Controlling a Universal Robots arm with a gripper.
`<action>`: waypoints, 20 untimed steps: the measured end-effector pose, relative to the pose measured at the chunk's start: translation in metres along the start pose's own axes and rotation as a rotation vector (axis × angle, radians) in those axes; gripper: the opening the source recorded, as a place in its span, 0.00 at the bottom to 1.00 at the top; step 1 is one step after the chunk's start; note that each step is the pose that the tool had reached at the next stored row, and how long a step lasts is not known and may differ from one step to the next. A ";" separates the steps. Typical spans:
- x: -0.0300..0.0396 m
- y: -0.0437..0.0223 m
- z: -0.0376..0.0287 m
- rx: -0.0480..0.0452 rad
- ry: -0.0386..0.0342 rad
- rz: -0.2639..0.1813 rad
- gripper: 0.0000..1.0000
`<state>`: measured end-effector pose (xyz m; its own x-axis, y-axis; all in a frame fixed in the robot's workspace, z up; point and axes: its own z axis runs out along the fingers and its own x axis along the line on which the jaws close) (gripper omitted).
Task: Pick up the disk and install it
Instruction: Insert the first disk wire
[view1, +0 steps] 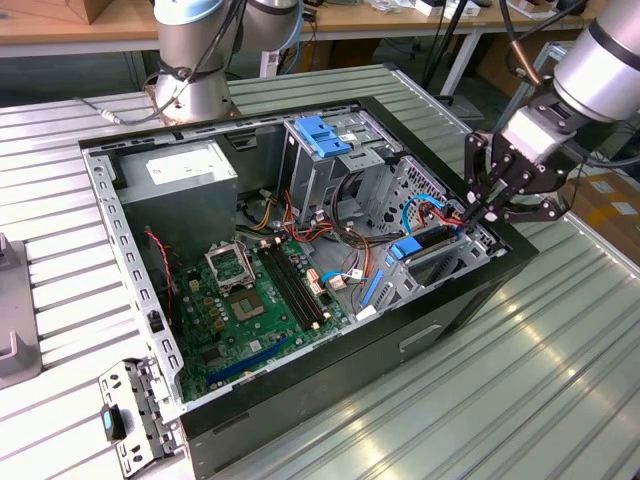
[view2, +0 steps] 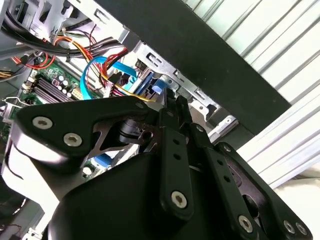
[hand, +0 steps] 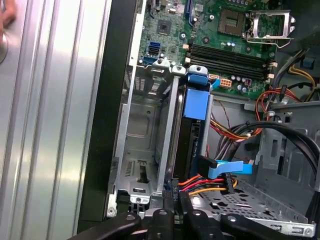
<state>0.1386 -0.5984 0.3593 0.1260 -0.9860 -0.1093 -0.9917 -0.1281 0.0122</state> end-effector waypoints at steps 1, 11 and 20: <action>-0.0011 0.0041 0.0004 0.0003 -0.0002 0.002 0.16; -0.0121 0.0178 0.0041 -0.0048 0.0481 0.011 0.16; -0.0264 0.0176 0.0093 -0.0270 0.0433 0.022 0.16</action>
<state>0.1176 -0.5737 0.3532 0.1059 -0.9922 -0.0655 -0.9932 -0.1087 0.0410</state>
